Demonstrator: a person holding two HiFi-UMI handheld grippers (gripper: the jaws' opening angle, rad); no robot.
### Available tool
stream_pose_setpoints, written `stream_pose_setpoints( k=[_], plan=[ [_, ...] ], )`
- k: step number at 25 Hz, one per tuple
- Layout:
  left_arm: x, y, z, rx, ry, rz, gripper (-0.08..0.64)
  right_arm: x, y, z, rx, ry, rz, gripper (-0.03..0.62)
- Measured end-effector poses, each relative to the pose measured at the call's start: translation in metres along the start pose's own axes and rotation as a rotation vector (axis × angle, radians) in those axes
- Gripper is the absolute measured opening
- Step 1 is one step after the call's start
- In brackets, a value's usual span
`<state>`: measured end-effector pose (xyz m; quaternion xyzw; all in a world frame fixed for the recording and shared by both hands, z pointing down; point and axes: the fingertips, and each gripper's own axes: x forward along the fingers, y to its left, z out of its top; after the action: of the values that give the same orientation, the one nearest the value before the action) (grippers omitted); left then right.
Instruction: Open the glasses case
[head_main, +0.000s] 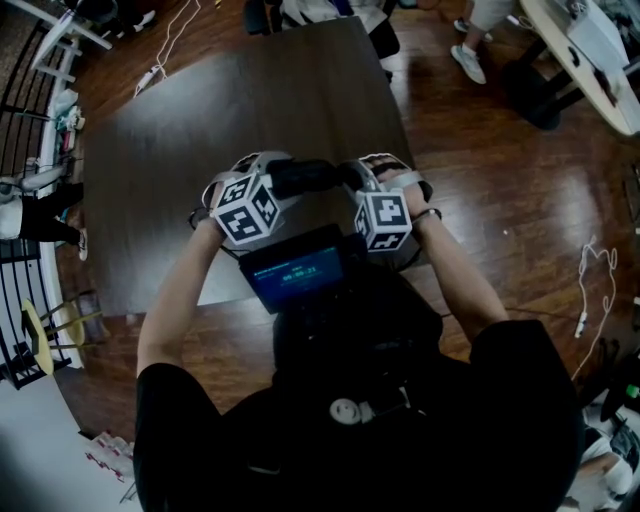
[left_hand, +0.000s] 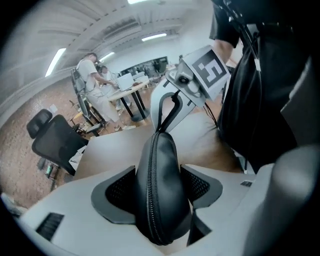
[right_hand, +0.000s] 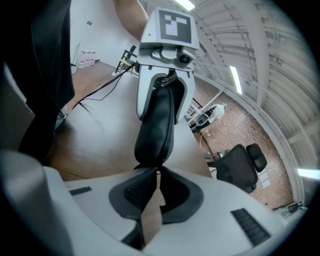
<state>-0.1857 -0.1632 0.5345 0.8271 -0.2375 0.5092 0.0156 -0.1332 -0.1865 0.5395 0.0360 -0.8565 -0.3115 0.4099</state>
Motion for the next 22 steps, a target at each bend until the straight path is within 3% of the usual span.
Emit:
stream_pose_setpoints(
  k=[7,10,14,18,22],
  plan=[
    [-0.004,-0.002,0.01,-0.151,-0.122,-0.014,0.275,0.003,0.0,-0.013,0.02,0.034,-0.006,0.046],
    [-0.002,-0.006,0.007,-0.191,-0.124,-0.007,0.275,0.0,-0.001,-0.009,0.046,0.013,-0.01,0.045],
    [0.007,-0.007,-0.01,-0.129,-0.023,0.039,0.289,-0.005,-0.007,0.004,-0.036,-0.032,-0.066,0.044],
    [0.019,-0.017,-0.02,-0.055,0.076,0.011,0.311,-0.009,-0.008,0.015,-0.155,-0.081,-0.112,0.044],
    [0.026,-0.016,-0.021,-0.043,0.079,0.04,0.31,-0.018,-0.007,0.034,-0.169,-0.15,-0.115,0.044]
  ],
)
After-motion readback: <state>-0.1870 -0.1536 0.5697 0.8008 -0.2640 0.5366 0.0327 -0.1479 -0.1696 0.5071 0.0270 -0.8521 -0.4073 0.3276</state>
